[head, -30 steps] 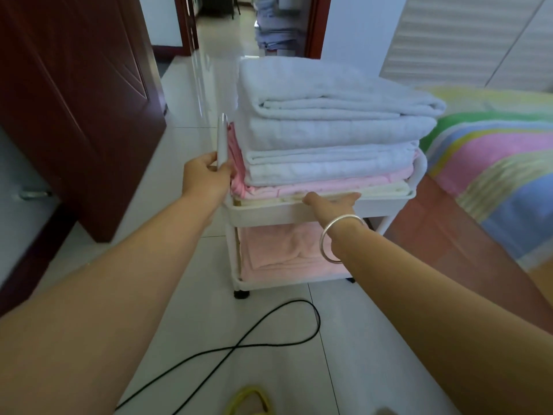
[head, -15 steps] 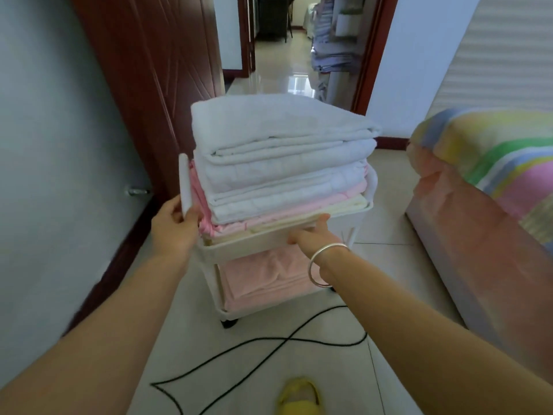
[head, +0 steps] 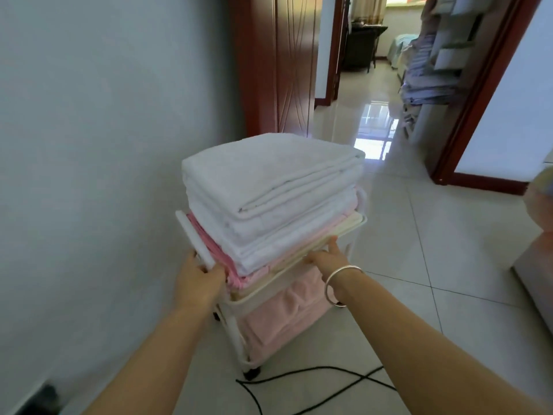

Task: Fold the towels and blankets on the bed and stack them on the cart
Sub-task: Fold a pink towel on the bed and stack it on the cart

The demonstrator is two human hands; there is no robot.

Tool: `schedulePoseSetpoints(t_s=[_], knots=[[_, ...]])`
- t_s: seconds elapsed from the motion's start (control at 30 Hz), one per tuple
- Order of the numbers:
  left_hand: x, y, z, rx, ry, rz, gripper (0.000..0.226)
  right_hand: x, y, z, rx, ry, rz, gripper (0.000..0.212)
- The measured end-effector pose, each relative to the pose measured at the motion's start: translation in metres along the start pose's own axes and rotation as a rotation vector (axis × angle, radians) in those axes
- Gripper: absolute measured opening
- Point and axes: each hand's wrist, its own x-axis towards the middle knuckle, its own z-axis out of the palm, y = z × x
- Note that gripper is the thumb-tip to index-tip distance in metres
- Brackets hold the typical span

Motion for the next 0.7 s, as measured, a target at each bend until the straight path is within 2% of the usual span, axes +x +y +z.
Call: schedulePoseSetpoints(t_s=[0.1,0.17,0.27,0.37,0.43,0.5,0.63,0.7], knots=[[0.005,-0.003,-0.018,-0.034,0.008,-0.035,0.039,0.022,-0.008,0.024,0.054,-0.059,-0.012,0.102],[0.011,-0.003,-0.029,-0.066,0.093,-0.073,0.044,0.032,-0.009,0.036,0.162,-0.094,-0.009,0.105],[0.019,0.0,-0.044,-0.048,0.165,-0.218,0.027,0.019,-0.007,0.051,0.378,-0.134,0.006,0.073],[0.021,0.002,-0.046,-0.14,0.002,-0.446,0.033,0.013,0.007,0.065,0.39,-0.206,-0.023,0.056],[0.019,0.004,-0.043,-0.151,0.0,-0.448,0.038,0.011,0.005,0.074,0.379,-0.236,-0.048,0.044],[0.019,0.004,-0.043,-0.152,0.006,-0.44,0.029,0.015,-0.003,0.086,0.381,-0.268,-0.042,0.034],[0.021,0.001,-0.04,-0.109,0.006,-0.438,0.026,0.023,-0.006,0.1,0.367,-0.27,-0.051,0.055],[0.026,-0.002,-0.034,-0.067,0.007,-0.447,0.025,0.031,-0.011,0.096,0.393,-0.256,-0.031,0.053]])
